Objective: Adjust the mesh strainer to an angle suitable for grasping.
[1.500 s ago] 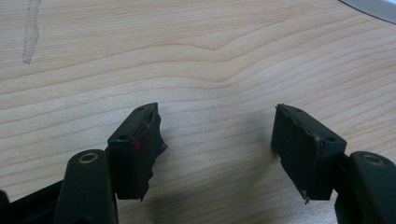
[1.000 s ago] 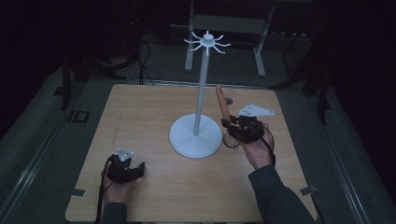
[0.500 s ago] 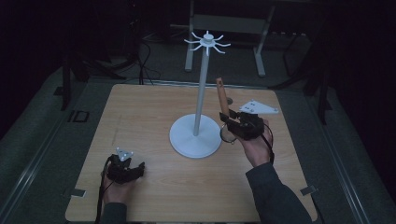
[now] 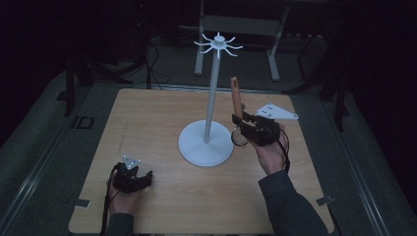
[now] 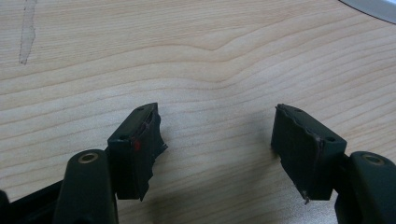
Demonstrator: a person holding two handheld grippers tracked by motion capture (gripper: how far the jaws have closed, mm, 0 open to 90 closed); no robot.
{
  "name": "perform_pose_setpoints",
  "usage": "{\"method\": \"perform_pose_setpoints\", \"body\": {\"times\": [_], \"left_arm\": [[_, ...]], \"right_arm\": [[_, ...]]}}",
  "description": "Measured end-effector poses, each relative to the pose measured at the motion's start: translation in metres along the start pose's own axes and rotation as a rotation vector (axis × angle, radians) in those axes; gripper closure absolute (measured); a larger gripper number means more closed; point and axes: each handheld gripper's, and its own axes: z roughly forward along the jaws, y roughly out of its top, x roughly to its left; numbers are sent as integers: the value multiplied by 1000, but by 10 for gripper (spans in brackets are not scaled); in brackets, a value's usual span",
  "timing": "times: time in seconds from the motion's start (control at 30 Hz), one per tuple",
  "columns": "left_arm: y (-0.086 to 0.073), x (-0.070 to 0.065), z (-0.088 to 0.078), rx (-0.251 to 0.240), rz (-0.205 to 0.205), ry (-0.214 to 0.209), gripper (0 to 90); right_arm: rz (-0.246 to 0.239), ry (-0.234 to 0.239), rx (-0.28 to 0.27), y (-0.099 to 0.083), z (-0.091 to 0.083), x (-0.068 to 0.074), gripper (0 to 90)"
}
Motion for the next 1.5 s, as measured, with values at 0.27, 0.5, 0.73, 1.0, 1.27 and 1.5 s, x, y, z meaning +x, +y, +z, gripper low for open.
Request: {"method": "perform_pose_setpoints", "body": {"times": [0.27,0.5,0.73,1.0,1.27,1.5], "left_arm": [[0,0,0,-2,0,1,332],[0,0,0,-1,-1,1,332],[0,0,0,-3,-5,2,331],[0,0,0,-3,-1,1,331],[0,0,0,-1,-1,0,331],[0,0,0,-1,0,1,331]], "right_arm": [[18,12,-19,1,-1,0,696],[19,9,-32,2,-2,-1,696],[11,16,-40,6,-3,3,695],[10,17,-51,9,-4,3,696],[13,21,-57,10,-6,2,696],[16,21,-72,13,-9,1,696]]}}
